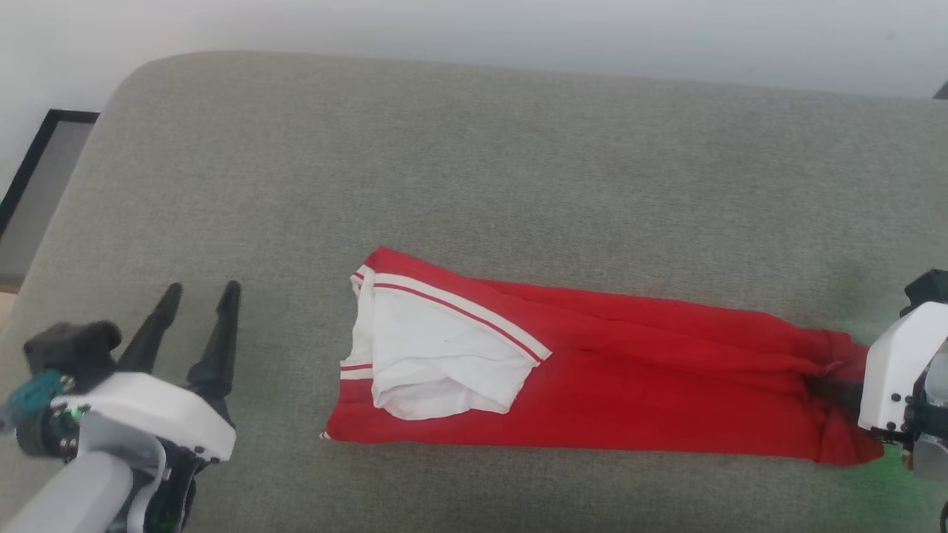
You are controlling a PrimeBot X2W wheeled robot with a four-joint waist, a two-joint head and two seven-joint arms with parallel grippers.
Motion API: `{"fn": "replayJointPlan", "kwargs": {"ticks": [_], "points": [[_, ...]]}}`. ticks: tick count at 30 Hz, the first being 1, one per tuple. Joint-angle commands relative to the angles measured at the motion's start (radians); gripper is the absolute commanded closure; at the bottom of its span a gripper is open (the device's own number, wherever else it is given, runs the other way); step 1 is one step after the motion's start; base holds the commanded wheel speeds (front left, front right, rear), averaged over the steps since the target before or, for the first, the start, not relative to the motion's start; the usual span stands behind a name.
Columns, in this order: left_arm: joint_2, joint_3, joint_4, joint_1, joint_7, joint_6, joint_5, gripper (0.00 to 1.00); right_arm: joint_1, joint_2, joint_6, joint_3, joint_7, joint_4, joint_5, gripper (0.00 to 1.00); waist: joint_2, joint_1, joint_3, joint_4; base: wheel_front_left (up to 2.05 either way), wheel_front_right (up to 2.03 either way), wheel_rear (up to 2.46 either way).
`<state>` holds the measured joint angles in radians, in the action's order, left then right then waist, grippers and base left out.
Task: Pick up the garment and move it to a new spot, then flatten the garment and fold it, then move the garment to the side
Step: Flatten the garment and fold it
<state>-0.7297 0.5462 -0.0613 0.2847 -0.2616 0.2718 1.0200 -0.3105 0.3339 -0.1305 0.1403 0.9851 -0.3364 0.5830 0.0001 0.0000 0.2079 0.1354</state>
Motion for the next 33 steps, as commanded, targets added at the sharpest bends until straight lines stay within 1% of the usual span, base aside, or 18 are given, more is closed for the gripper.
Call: {"fn": "replayJointPlan", "kwargs": {"ticks": [1, 2, 6, 9, 14, 15, 19, 23, 27, 33], "points": [[0.028, -0.041, -0.009, -0.051, -0.003, -0.013, -0.036, 0.00, 0.005, -0.039, 0.000, -0.042, 0.016, -0.035, 0.026, 0.80, -0.0001, 0.0000, 0.004, 0.010, 0.00, 0.00, 0.00], [0.053, -0.079, -0.010, -0.073, -0.004, -0.024, -0.062, 0.00, 0.001, -0.041, -0.001, -0.057, 0.022, -0.042, 0.043, 1.00, -0.0001, 0.0000, 0.005, 0.014, 0.00, 0.00, 0.00], [0.144, -0.219, -0.025, -0.154, -0.004, -0.087, -0.149, 0.00, -0.016, -0.016, -0.002, -0.071, 0.009, -0.055, 0.066, 1.00, -0.0001, 0.0000, 0.004, 0.021, 0.00, 0.00, 0.00], [0.211, -0.305, -0.037, -0.206, -0.004, -0.140, -0.205, 0.00, -0.031, 0.002, -0.001, -0.069, 0.001, -0.051, 0.082, 1.00, -0.0001, 0.0000, -0.002, 0.021, 0.00, 0.00, 0.00], [0.283, -0.395, -0.068, -0.253, -0.004, -0.215, -0.279, 0.00, -0.046, 0.044, 0.000, -0.043, -0.017, -0.040, 0.099, 1.00, -0.0001, 0.0000, -0.010, 0.013, 0.00, 0.00, 0.00], [0.283, -0.395, -0.068, -0.253, -0.004, -0.215, -0.279, 0.00, -0.046, 0.044, 0.000, -0.043, -0.017, -0.040, 0.099, 1.00, -0.0001, 0.0000, -0.010, 0.013, 0.00, 0.00, 0.00], [0.322, -0.441, -0.084, -0.259, -0.004, -0.262, -0.332, 0.00, -0.055, 0.081, 0.001, 0.003, -0.031, -0.043, 0.090, 1.00, -0.0001, 0.0000, -0.012, 0.001, 0.00, 0.00, 0.00], [0.350, -0.458, -0.105, -0.248, -0.004, -0.307, -0.372, 0.00, -0.067, 0.117, 0.001, 0.070, -0.048, -0.069, 0.078, 1.00, -0.0001, 0.0000, -0.008, -0.011, 0.00, 0.00, 0.00], [0.375, -0.476, -0.128, -0.229, -0.004, -0.334, -0.394, 0.00, -0.085, 0.168, 0.001, 0.130, -0.065, -0.115, 0.052, 1.00, -0.0001, 0.0000, 0.003, -0.026, 0.00, 0.00, 0.00], [0.394, -0.494, -0.157, -0.205, -0.004, -0.363, -0.417, 0.00, -0.125, 0.209, 0.001, 0.186, -0.102, -0.195, 0.001, 1.00, -0.0001, 0.0000, 0.018, -0.043, 0.00, 0.00, 0.00]]}}
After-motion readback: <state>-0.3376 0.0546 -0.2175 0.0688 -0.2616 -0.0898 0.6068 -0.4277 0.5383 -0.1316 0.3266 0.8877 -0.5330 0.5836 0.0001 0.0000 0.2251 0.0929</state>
